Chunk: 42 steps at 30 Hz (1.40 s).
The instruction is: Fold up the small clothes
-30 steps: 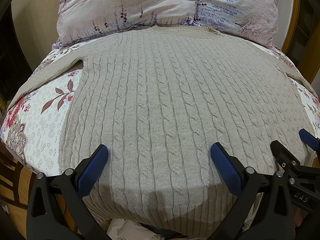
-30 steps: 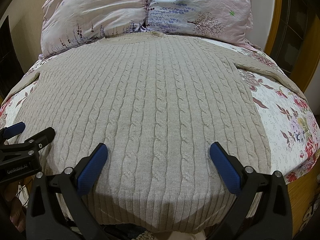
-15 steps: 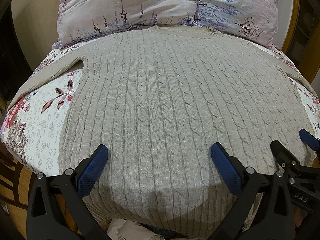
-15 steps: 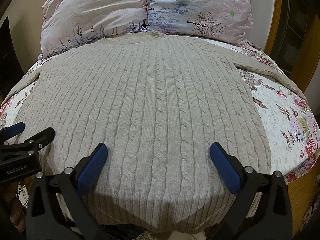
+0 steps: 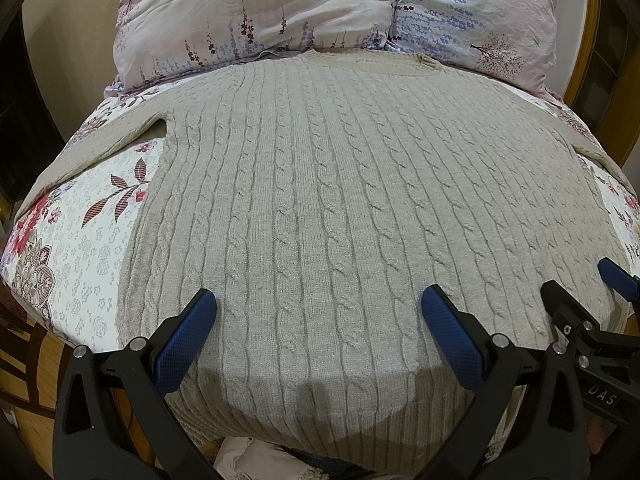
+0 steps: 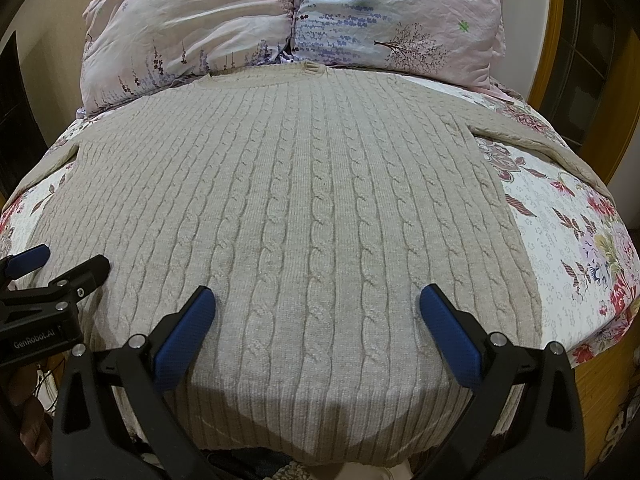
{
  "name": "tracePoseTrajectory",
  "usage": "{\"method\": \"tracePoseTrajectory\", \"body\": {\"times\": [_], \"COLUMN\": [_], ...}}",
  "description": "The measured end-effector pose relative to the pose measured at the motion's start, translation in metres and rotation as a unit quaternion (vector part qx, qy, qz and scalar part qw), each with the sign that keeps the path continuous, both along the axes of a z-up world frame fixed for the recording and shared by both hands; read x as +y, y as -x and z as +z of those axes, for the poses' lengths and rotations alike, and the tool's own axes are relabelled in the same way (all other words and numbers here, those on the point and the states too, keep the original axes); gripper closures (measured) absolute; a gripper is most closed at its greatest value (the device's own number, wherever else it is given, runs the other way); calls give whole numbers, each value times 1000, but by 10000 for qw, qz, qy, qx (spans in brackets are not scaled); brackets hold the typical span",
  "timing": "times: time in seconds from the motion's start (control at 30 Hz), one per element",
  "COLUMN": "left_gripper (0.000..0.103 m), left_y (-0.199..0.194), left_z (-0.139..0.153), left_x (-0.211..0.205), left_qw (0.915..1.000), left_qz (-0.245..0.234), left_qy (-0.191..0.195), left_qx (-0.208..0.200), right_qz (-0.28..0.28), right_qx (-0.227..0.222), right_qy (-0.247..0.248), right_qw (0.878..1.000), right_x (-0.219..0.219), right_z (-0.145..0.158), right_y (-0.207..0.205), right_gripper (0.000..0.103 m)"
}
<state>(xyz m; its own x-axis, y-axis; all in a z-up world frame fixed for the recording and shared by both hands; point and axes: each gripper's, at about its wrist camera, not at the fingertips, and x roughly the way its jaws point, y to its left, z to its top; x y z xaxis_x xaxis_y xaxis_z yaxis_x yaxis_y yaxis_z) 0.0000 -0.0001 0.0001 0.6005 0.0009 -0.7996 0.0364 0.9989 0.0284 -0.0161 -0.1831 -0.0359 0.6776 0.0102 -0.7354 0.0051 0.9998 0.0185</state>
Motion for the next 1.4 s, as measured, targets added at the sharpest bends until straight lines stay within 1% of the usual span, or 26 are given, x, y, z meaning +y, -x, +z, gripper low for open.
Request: {"method": "tracePoseTrajectory", "body": {"times": [0.23, 0.33, 0.47, 0.67, 0.77, 0.8, 0.87, 0.93, 0.97, 1.0, 1.07, 1.17, 1.2, 1.23, 1.27, 1.37, 1.4], "left_gripper": [1, 1, 1, 1, 1, 1, 1, 1, 1, 1, 1, 1, 1, 1, 1, 1, 1], "left_y": [-1, -5, -7, -11, -16, -18, -24, -33, -36, -43, -51, -68, -74, -79, -84, -98, -102], "left_z": [-1, -1, -1, 0, 1, 1, 3, 8, 10, 15, 22, 31, 34, 35, 36, 40, 41], "left_x": [-1, -1, -1, -1, -2, -2, 0, 4, 5, 9, 13, 20, 21, 23, 24, 28, 29], "left_qw": [10000, 10000, 9997, 9986, 9972, 9966, 9962, 9965, 9968, 9974, 9978, 9982, 9981, 9981, 9980, 9975, 9972], "left_qz": [-24, -46, -148, -370, -551, -633, -701, -725, -714, -677, -647, -566, -543, -536, -554, -672, -716], "left_qy": [1, -4, -20, -52, -61, -66, -50, -52, -64, -92, -110, -185, -234, -261, -251, -56, 33], "left_qx": [42, 85, 199, 379, 499, 517, 511, 409, 357, 209, 78, -97, -148, -164, -173, -188, -194], "right_qz": [114, 263, 599, 1189, 1322, 1260, 935, 565, 286, 79, -437, -1080, -1326, -1549, -1850, -2421, -2550], "right_qx": [42, 124, 85, -128, 77, 101, 22, -100, -175, -240, -362, -391, -354, -300, -220, -74, -40], "right_qy": [4, 17, 19, 59, -104, -177, -403, -676, -905, -1111, -1550, -1980, -2173, -2388, -2685, -3330, -3474], "right_qw": [9999, 9996, 9982, 9928, 9911, 9918, 9948, 9961, 9953, 9935, 9863, 9734, 9664, 9582, 9451, 9113, 9023], "right_x": [0, -2, -5, -10, -18, -22, -44, -69, -88, -105, -146, -194, -211, -228, -248, -290, -299], "right_z": [1, 2, 2, 1, 6, 9, 21, 34, 41, 47, 56, 58, 56, 52, 46, 28, 23], "right_y": [-2, -6, -7, -8, -18, -21, -34, -47, -55, -62, -78, -100, -107, -112, -121, -132, -134], "right_gripper": [2, 2, 2, 2, 2, 2, 2, 2, 2, 2, 4, 15, 21, 25, 27, 36, 39]}}
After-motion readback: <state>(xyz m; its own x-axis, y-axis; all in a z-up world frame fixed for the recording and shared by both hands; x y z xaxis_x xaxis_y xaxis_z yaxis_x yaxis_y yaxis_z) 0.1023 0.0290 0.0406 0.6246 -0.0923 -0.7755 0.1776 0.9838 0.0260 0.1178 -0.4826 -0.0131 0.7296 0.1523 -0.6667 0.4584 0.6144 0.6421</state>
